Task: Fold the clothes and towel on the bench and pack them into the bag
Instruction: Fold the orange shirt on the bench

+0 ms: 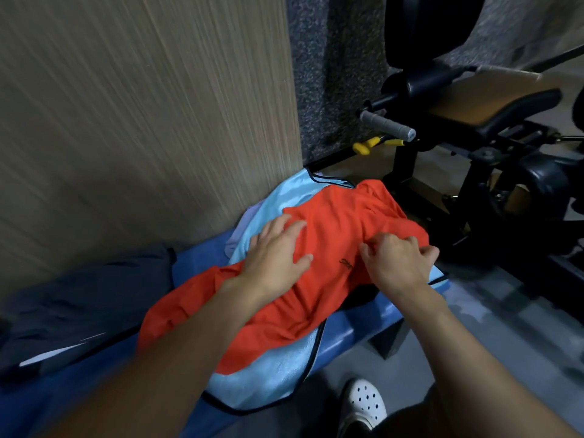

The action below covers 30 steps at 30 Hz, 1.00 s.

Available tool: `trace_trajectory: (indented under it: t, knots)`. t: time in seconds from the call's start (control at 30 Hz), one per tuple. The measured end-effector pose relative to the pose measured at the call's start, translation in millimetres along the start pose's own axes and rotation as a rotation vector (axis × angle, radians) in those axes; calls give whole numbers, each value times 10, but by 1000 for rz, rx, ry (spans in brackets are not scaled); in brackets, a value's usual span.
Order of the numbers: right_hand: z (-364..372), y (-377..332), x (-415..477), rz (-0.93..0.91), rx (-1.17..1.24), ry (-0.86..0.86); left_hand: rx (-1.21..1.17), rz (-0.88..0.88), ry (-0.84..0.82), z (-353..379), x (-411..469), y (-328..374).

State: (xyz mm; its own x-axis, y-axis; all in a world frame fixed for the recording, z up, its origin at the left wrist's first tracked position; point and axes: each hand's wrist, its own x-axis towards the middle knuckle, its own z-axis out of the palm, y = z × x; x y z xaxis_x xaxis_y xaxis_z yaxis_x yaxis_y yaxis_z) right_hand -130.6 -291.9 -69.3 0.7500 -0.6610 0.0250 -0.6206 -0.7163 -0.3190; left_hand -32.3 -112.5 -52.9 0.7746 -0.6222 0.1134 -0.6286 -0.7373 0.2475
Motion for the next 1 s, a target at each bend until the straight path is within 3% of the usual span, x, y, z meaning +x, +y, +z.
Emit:
trace_trajectory:
  t: [0.1,0.23,0.37,0.4,0.47,0.53,0.7,0.87,1.0]
  knots:
    - [30,72,16,-6,-30,24,114,-63,-80,25,15,24]
    - [35,94,78,-13,130,124,185,61,-24,-54,-84,86]
    - [24,111,128,67,160,32,49,-58,-416,-249,-104,98]
    - [16,113,131,66,139,44,47,-58,-400,-264,-94,99]
    - [-5,95,109,32,134,78,49,-8,-141,-245,-61,93]
    - [-12,69,70,-14,201,92,-95,69,59,-166,6,92]
    - [-37,57,24,-114,421,167,-239,-53,-77,34,164,111]
    - [-6,47,5,-122,154,-9,-47,-33,-136,-35,215,152]
    - [35,30,42,-69,184,40,-15,19,-66,-74,301,143]
